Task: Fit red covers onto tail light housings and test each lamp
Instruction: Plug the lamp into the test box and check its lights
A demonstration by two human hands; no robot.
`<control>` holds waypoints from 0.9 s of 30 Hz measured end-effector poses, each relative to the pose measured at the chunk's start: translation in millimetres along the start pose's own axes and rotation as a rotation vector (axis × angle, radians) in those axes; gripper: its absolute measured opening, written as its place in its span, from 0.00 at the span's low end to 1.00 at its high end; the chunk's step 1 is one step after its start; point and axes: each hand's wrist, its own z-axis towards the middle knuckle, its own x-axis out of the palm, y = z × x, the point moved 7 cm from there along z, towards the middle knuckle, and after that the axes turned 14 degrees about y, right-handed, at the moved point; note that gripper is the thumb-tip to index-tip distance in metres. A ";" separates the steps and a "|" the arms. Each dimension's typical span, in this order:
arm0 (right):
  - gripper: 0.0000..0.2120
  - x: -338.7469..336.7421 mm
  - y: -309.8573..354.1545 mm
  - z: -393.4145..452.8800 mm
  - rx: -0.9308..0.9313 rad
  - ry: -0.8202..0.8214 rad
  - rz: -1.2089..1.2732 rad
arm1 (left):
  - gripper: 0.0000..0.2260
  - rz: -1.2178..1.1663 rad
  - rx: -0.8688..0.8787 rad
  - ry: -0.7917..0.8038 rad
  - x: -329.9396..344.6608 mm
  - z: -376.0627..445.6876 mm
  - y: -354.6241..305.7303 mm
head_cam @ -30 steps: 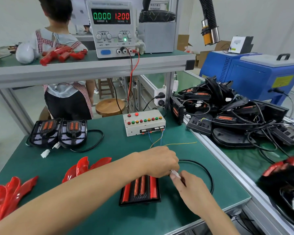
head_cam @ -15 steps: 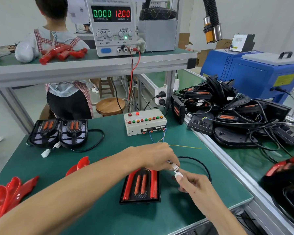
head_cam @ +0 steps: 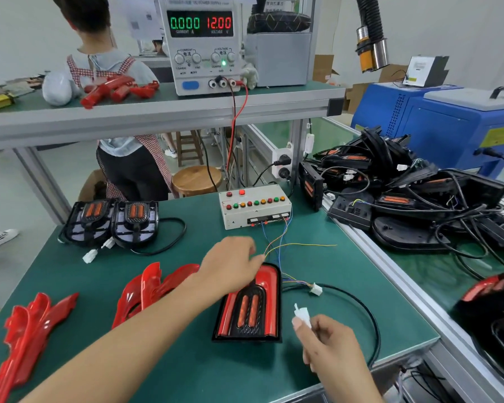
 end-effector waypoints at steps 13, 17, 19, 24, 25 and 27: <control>0.06 28.4 3.0 26.0 -0.019 -0.131 0.576 | 0.22 -0.496 -0.351 0.195 72.8 -51.8 62.1; 0.13 22.2 4.6 28.3 0.083 -0.091 0.519 | 0.20 -0.857 -0.333 0.226 85.0 -53.4 62.2; 0.15 20.5 0.2 29.5 0.138 -0.088 0.602 | 0.21 -0.914 -0.324 0.235 89.1 -57.1 61.5; 0.09 29.6 -2.9 28.7 0.175 -0.039 0.936 | 0.23 -1.051 -0.290 0.081 87.3 -77.4 60.5; 0.09 35.1 -1.6 26.9 0.182 -0.009 1.003 | 0.21 -1.155 -0.269 0.072 86.4 -84.1 56.4; 0.09 43.8 1.4 22.8 0.191 0.033 1.121 | 0.20 -1.332 -0.232 0.031 81.3 -95.9 49.9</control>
